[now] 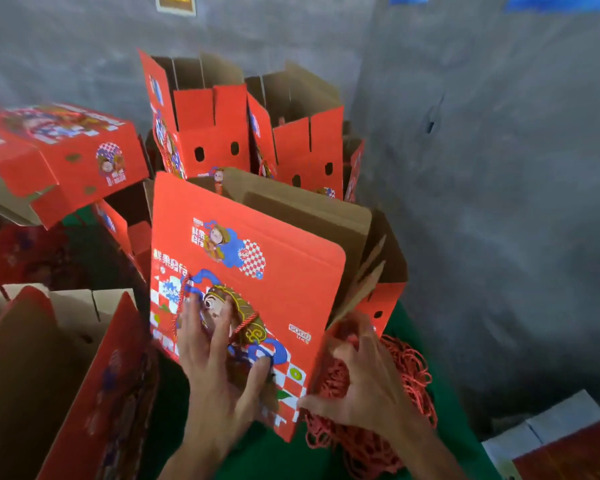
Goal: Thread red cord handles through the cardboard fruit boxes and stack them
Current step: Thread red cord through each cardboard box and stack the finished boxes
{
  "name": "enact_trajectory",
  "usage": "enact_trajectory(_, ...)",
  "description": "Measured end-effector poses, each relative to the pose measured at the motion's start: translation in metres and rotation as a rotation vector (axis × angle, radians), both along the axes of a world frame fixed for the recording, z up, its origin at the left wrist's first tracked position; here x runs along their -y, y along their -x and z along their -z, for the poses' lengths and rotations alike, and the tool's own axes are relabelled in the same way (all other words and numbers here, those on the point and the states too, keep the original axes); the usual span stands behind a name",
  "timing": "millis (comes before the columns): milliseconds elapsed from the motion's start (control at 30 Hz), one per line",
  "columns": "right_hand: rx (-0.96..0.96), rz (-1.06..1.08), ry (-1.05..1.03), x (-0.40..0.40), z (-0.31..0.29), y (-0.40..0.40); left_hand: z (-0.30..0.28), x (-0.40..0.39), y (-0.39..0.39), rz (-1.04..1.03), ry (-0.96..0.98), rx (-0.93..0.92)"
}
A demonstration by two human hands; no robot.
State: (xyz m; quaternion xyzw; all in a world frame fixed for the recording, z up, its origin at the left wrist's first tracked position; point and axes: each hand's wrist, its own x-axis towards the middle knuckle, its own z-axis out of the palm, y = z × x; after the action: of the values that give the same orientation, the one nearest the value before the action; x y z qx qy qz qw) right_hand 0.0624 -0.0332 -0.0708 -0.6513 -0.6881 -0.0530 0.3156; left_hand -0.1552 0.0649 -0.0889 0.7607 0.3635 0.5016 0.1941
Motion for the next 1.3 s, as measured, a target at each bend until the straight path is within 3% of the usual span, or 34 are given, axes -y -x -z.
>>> enact_trajectory(167, 0.007, 0.047, -0.166, -0.027, -0.052, 0.0, -0.052, -0.029, -0.023, 0.05, -0.121, 0.069)
enact_trajectory(300, -0.008, 0.061, -0.304, -0.067, -0.064, 0.017, -0.07, -0.05, -0.036, 0.054, -0.076, 0.092)
enact_trajectory(533, 0.07, 0.134, -0.19, -0.131, -0.064, 0.05, -0.077, -0.079, -0.034, 0.175, 0.122, 0.231)
enact_trajectory(700, 0.013, 0.128, -0.174, -0.172, -0.071, 0.063, -0.095, -0.115, -0.028, 0.117, 0.164, 0.233)
enact_trajectory(1033, 0.005, 0.133, -0.095, -0.263, -0.079, 0.065, -0.104, -0.177, -0.007, 0.066, 0.154, 0.013)
enact_trajectory(1233, -0.023, 0.13, -0.009, -0.312, -0.097, 0.072, -0.093, -0.183, 0.019, -0.143, 0.172, -0.225)
enact_trajectory(1300, -0.041, 0.129, 0.023, -0.32, -0.103, 0.072, -0.09, -0.181, 0.03, -0.228, 0.265, -0.371)
